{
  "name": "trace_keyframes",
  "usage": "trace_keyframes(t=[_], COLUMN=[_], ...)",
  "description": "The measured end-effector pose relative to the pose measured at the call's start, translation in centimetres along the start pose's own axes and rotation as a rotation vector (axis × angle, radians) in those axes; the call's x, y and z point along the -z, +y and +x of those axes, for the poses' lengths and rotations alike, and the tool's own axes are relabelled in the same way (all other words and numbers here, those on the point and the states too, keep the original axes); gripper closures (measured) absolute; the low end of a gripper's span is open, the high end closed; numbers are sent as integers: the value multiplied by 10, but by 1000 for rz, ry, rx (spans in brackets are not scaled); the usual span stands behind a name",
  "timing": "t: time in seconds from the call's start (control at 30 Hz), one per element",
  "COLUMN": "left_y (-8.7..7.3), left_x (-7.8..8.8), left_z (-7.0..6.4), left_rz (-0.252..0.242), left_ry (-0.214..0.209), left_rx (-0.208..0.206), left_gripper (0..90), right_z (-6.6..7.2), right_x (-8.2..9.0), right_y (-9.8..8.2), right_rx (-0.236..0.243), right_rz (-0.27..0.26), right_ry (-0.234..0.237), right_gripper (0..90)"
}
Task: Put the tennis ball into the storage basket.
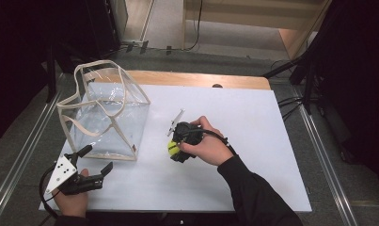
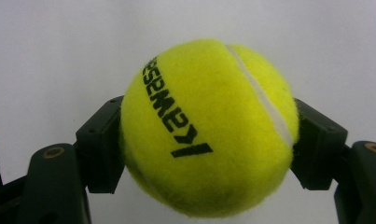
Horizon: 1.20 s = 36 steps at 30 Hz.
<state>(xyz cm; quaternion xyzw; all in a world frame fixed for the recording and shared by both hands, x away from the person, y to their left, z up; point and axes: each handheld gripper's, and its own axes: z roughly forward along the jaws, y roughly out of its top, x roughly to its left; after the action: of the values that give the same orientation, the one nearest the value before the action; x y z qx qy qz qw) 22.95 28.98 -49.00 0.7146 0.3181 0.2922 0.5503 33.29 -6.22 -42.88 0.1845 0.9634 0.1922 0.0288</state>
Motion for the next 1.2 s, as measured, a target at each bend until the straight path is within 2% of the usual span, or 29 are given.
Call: trace_keyframes(t=[0.03,0.1,0.13,1.2], left_y=[0,0,0,0], left_x=[0,0,0,0], left_z=[0,0,0,1], left_rz=[1,0,-1,-10], left_ry=[0,0,0,-4], left_rx=[0,0,1,6], left_gripper=[84,83,83,83], right_z=[1,0,1,7], right_x=[0,0,0,0], right_y=[1,3,4,46], right_rx=[-8,10,-4,59], right_rz=[4,3,4,-4], right_ry=[-2,-2,0,12], right_gripper=[234,234,233,234])
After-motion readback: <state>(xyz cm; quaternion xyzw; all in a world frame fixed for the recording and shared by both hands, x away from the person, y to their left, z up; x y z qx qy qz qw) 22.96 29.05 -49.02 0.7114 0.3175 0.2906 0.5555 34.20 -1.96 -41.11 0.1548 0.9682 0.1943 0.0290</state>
